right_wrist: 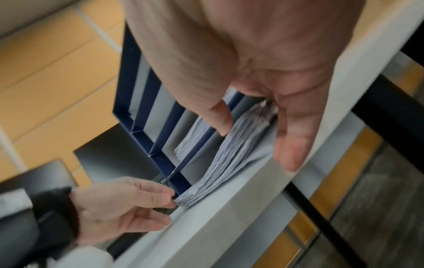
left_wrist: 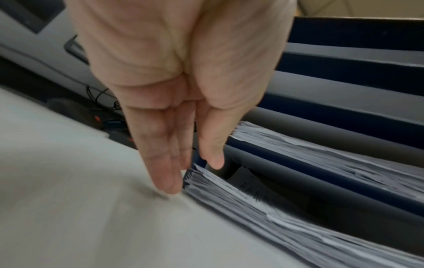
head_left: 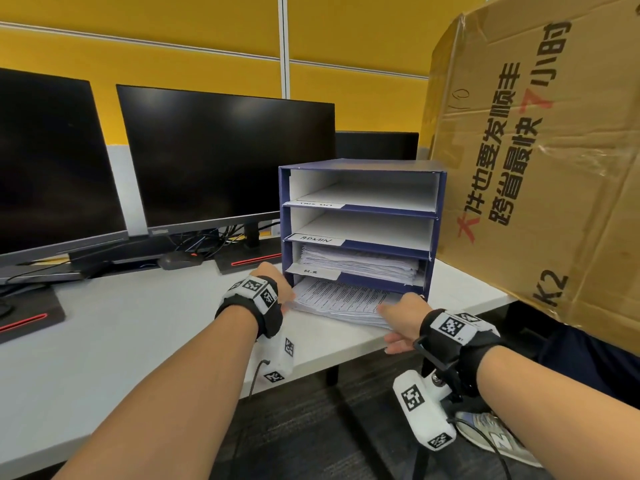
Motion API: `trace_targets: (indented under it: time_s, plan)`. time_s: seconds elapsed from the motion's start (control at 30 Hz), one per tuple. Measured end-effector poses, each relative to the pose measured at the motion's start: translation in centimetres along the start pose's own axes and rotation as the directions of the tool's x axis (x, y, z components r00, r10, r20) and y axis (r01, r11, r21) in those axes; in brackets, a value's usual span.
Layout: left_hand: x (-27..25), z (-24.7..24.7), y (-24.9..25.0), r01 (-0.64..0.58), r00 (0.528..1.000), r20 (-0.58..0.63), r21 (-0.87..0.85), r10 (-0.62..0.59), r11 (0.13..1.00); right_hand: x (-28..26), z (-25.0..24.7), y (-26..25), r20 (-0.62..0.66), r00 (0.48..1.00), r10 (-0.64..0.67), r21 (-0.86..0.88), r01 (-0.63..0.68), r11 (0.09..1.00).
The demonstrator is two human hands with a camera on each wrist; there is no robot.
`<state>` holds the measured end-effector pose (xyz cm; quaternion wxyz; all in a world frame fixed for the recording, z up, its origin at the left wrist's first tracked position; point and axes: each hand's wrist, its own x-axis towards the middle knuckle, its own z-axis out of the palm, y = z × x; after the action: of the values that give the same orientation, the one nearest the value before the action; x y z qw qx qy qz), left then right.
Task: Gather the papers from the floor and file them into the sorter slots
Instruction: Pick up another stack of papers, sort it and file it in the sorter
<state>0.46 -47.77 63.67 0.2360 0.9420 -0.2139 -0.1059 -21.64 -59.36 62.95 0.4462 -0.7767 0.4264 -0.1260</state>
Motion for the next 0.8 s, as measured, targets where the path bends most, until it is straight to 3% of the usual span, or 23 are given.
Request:
trace_targets:
  time_s: [0.1,0.17,0.27,0.5,0.6,0.8]
  plan:
    - [-0.9,-0.7,-0.3,-0.049,0.999,-0.008,0.135,0.051,0.990,-1.9,-0.8,-0.7,0.022,0.997,-0.080,-0.305,0.083,0.949]
    - [-1.6,-1.2,-0.4,-0.087,0.995,-0.022,0.206,0.093,0.975,-2.6,-1.6,-1.0,0.003,0.989,-0.148,-0.545,0.126,0.829]
    - [-2.3,-1.6,-0.6,-0.120,0.989,-0.048,0.267,0.138,0.956,-3.0,-2.3,-1.1,-0.002,0.954,-0.300,-0.729,0.204,0.654]
    - [-1.8,-1.1,-0.5,-0.214,0.962,-0.035,0.525,0.272,0.824,-1.9,-1.9,-0.4,0.137,0.941,-0.309,-0.830,0.279,0.483]
    - [-1.2,-0.9,0.0,-0.258,0.937,-0.047,0.572,0.345,0.779,-1.6,-1.7,-0.1,0.143,0.933,-0.330,-0.828,0.296,0.476]
    - [-1.1,-0.2,1.2,-0.284,0.927,-0.004,0.646,0.375,0.708,-1.4,-1.4,-0.1,0.153,0.915,-0.373,-0.862,0.308,0.402]
